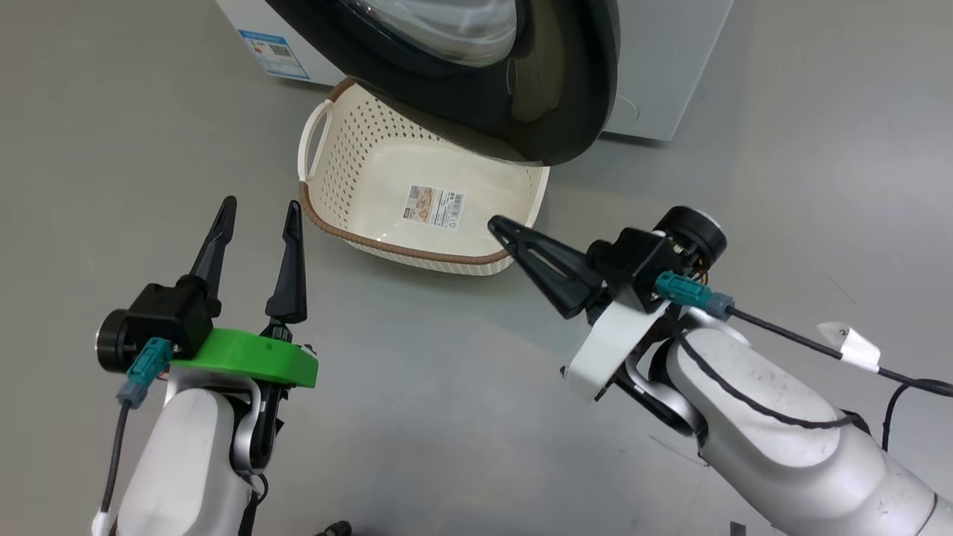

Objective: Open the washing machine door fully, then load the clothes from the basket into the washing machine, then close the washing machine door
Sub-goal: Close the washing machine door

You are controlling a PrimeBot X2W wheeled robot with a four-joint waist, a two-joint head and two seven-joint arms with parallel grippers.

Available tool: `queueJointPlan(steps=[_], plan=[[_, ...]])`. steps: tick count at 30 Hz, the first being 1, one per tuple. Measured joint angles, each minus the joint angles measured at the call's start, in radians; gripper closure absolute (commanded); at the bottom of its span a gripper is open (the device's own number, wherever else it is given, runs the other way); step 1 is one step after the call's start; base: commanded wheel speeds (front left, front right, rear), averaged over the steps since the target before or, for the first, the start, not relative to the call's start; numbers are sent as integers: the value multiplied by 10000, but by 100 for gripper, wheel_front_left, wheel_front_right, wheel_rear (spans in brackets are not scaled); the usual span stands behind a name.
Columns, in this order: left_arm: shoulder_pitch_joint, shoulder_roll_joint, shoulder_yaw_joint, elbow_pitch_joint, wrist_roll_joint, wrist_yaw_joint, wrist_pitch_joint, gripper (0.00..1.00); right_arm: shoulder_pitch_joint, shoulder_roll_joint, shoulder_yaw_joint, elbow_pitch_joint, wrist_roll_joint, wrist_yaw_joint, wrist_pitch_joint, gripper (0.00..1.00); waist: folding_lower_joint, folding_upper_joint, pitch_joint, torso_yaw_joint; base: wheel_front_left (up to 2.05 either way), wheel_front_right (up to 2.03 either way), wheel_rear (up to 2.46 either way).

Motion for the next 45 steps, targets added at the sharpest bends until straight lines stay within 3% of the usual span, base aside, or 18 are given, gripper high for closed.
queueJointPlan(steps=[20,34,45], plan=[[-1120,-113,-462,-224,-495,-27,0,0,-1947,-696,-1392,915,-288,-21,-10,100,1,0,1631,982,0,0,0],[-1725,-215,-978,-345,-708,-27,0,0,-3377,-974,-2614,1290,-303,-556,-445,100,0,0,2449,1124,0,0,0],[-2400,-242,-1565,-552,-1101,-27,-2,0,-5028,-1258,-3237,1555,-468,-650,-389,100,0,0,3149,1159,0,0,0]])
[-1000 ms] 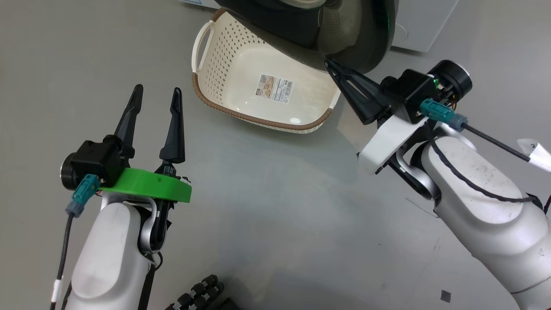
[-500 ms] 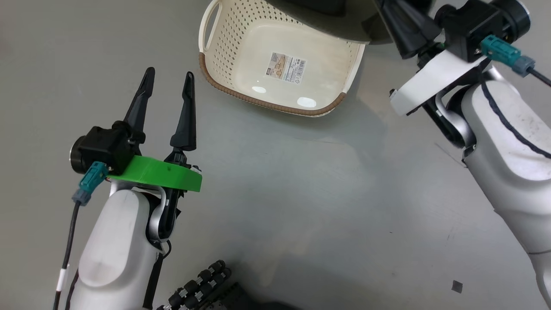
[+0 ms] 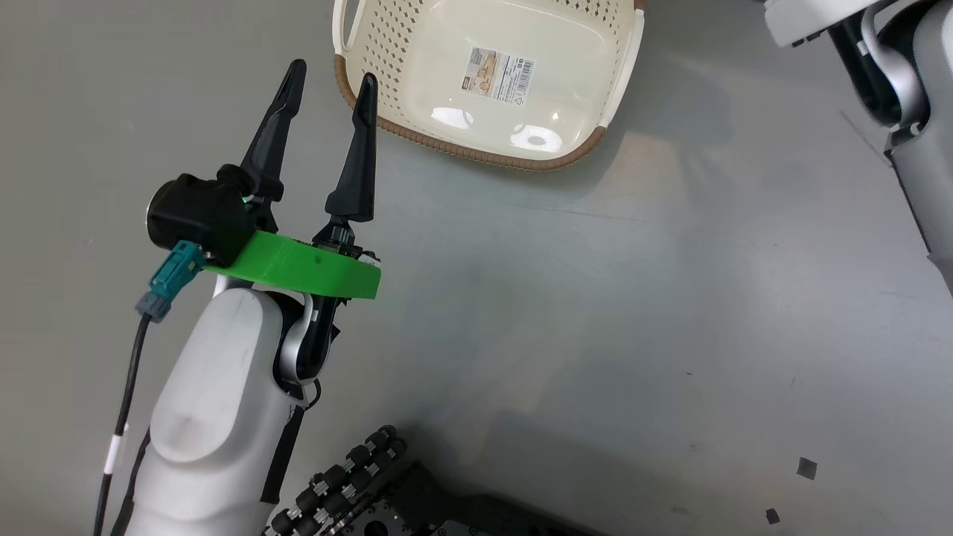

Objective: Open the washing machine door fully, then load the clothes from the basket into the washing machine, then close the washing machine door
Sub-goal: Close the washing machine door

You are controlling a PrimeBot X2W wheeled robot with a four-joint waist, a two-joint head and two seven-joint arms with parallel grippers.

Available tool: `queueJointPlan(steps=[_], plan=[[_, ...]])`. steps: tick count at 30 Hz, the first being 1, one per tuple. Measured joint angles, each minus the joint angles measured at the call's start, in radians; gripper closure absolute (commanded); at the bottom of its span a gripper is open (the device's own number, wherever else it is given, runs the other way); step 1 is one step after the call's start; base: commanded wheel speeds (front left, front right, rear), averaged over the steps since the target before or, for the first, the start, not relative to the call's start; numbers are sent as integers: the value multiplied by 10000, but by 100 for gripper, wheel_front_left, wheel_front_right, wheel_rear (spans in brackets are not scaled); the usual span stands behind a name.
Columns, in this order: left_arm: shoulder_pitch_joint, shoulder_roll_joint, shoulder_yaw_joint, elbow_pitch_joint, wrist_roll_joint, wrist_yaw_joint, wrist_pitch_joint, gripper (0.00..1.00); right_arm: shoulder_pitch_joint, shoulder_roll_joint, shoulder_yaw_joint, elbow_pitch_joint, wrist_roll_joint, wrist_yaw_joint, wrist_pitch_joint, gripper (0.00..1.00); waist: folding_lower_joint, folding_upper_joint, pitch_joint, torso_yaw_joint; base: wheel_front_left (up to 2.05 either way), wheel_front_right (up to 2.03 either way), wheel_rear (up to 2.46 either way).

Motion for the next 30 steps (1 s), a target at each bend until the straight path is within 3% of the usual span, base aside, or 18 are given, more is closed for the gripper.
queueJointPlan(steps=[13,30], plan=[[-487,-19,-410,19,-188,0,0,0,-1451,-25,-217,926,-167,-33,27,100,0,-1,567,339,0,0,0],[-519,-23,-585,98,-205,0,0,0,-2198,313,-251,2215,-360,-4,-242,100,0,0,626,423,0,0,0]])
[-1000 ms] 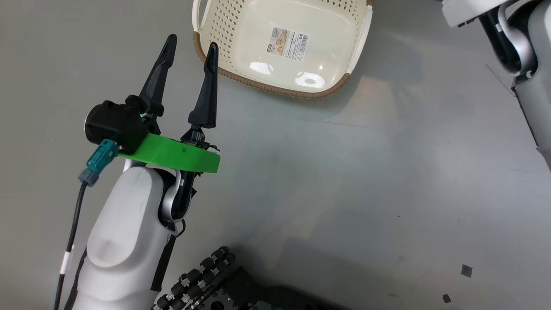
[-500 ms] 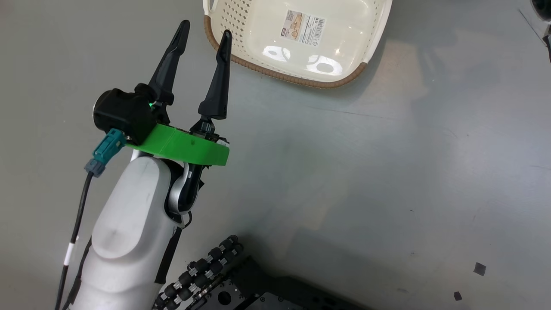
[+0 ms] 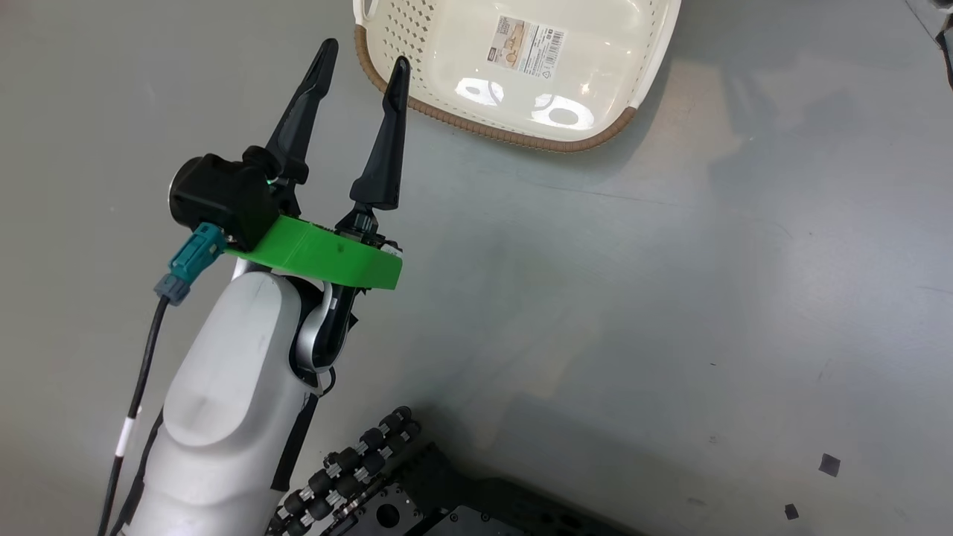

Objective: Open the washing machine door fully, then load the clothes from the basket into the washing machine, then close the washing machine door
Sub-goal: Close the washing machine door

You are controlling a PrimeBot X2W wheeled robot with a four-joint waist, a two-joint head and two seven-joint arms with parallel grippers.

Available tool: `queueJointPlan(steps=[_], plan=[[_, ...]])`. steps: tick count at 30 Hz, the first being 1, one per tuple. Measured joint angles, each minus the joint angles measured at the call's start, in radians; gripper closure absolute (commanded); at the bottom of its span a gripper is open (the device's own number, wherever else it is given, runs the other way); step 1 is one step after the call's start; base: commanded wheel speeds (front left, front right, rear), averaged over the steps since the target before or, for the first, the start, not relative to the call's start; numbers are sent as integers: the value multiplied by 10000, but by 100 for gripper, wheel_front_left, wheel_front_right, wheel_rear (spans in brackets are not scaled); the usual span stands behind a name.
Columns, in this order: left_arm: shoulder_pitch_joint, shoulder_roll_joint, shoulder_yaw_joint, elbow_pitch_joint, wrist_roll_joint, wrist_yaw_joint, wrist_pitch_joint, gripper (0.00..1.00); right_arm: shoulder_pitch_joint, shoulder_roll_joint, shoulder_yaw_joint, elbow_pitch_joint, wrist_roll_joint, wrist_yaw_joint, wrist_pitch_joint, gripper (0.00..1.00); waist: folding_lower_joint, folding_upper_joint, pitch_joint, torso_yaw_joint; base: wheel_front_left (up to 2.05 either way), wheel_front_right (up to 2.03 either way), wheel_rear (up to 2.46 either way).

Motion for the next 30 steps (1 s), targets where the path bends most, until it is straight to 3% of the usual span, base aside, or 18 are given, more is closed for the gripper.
queueJointPlan(steps=[11,18,30], plan=[[-1,-2,389,284,155,0,0,0,527,577,-136,685,874,138,-464,100,0,0,-405,-302,0,0,0],[11,-4,798,474,408,0,0,0,1474,683,-81,830,1154,305,-757,100,0,0,-833,-634,0,0,0],[412,274,1350,623,782,0,0,0,3411,604,-378,888,1371,303,-1022,100,0,0,-1818,-1305,0,0,0]])
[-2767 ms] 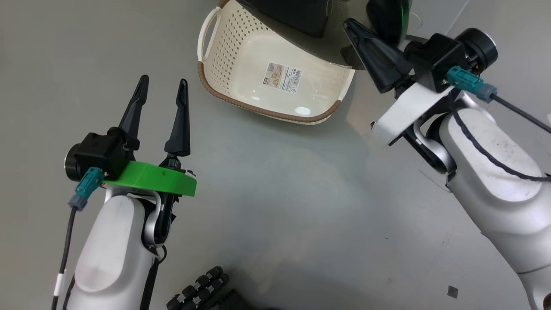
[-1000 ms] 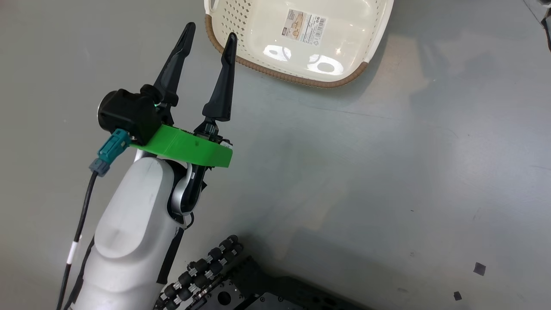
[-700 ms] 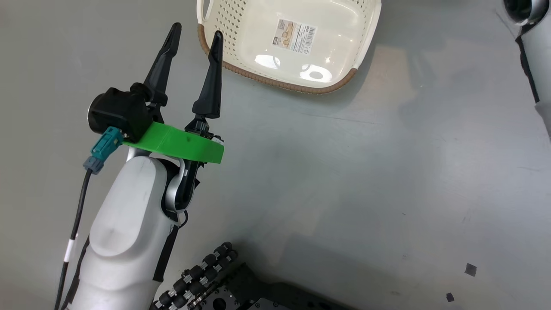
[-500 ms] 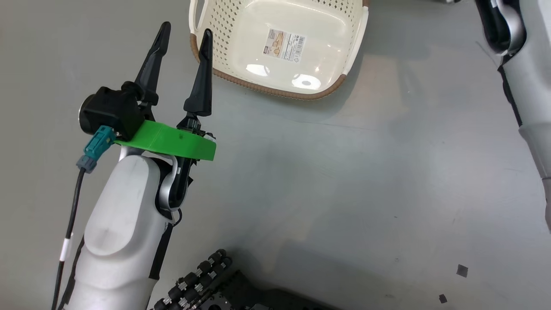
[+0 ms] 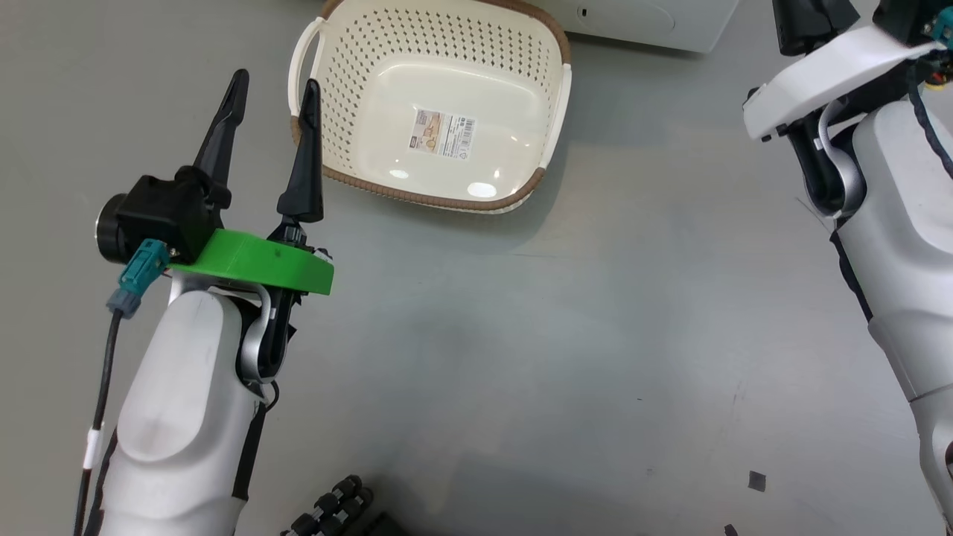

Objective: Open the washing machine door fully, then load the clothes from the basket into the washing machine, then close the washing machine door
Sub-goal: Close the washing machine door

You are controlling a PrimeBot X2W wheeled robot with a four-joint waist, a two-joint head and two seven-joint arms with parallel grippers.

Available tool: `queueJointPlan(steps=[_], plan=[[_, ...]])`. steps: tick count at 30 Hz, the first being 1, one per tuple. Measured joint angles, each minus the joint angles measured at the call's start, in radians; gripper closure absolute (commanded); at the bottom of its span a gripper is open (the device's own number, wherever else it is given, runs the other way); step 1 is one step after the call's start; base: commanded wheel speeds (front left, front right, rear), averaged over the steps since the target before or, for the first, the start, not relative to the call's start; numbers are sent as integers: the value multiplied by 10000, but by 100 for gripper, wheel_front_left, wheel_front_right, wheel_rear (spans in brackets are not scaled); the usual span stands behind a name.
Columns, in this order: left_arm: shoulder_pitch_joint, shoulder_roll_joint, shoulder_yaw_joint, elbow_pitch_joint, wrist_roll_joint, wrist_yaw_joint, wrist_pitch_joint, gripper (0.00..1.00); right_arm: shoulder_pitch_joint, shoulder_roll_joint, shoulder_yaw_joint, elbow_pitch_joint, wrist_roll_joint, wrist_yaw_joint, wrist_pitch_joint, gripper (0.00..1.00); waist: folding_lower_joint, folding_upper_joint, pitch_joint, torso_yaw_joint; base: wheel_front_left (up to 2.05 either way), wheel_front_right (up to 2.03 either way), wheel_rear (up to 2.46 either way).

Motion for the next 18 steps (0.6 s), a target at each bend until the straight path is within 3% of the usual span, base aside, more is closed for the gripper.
queueJointPlan(steps=[4,5,6,7,18], plan=[[363,75,224,125,50,0,0,0,575,8,-253,44,196,-13,-2,100,0,0,-362,-248,0,0,0],[424,88,247,157,52,0,0,0,725,6,-316,48,245,-23,-15,66,0,0,-458,-309,0,0,0],[481,88,282,188,63,0,0,0,877,-2,-374,48,249,-31,-27,19,0,0,-552,-365,0,0,0],[522,88,318,230,75,0,0,0,1040,-8,-416,50,249,-35,-27,0,0,0,-649,-419,0,0,0],[1659,368,1340,587,115,0,0,0,2788,151,-1298,-665,286,-284,-27,0,0,0,-1863,-1053,0,0,0]])
